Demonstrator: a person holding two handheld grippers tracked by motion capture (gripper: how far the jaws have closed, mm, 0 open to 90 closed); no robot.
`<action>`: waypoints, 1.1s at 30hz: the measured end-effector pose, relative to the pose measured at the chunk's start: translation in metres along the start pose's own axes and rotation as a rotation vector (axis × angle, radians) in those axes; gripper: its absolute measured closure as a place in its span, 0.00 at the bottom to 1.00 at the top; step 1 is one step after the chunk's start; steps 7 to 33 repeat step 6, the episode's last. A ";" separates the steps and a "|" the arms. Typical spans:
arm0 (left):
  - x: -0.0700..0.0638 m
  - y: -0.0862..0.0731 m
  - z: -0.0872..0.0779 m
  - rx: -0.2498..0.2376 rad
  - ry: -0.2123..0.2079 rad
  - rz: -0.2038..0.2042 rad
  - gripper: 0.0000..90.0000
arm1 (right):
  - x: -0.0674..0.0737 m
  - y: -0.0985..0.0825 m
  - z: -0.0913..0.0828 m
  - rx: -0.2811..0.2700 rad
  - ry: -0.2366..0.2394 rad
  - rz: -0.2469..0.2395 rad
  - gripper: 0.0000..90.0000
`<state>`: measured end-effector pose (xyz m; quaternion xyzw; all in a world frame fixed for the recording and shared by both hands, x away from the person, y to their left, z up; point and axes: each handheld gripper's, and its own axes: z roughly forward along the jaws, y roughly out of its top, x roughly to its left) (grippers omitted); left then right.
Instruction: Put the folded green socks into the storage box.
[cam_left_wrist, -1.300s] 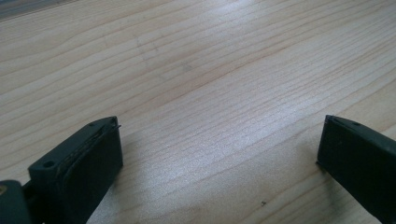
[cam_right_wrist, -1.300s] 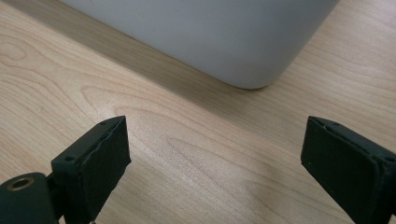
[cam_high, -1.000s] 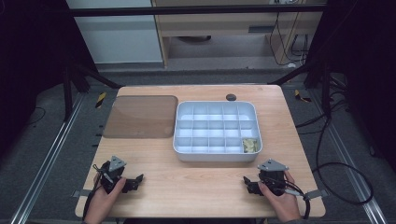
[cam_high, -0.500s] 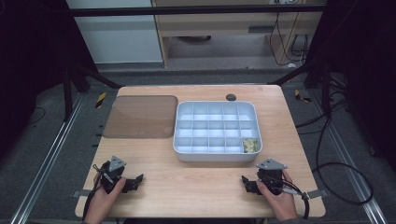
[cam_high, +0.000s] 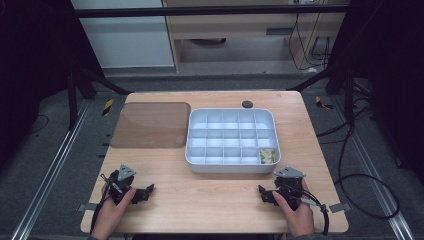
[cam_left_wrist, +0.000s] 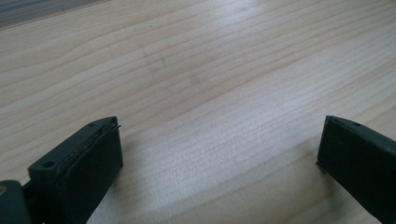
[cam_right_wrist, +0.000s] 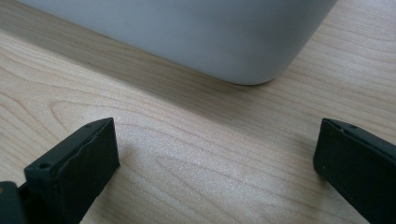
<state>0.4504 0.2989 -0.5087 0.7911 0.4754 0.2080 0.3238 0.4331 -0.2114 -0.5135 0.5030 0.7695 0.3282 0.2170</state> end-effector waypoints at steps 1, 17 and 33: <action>0.001 0.001 0.001 -0.003 0.002 -0.005 0.00 | 0.000 0.000 0.000 0.000 0.001 -0.001 0.00; 0.004 0.006 0.006 0.002 0.023 -0.027 0.00 | -0.003 0.000 0.000 0.001 0.012 -0.011 0.00; 0.004 0.006 0.006 0.002 0.023 -0.027 0.00 | -0.003 0.000 0.000 0.001 0.012 -0.011 0.00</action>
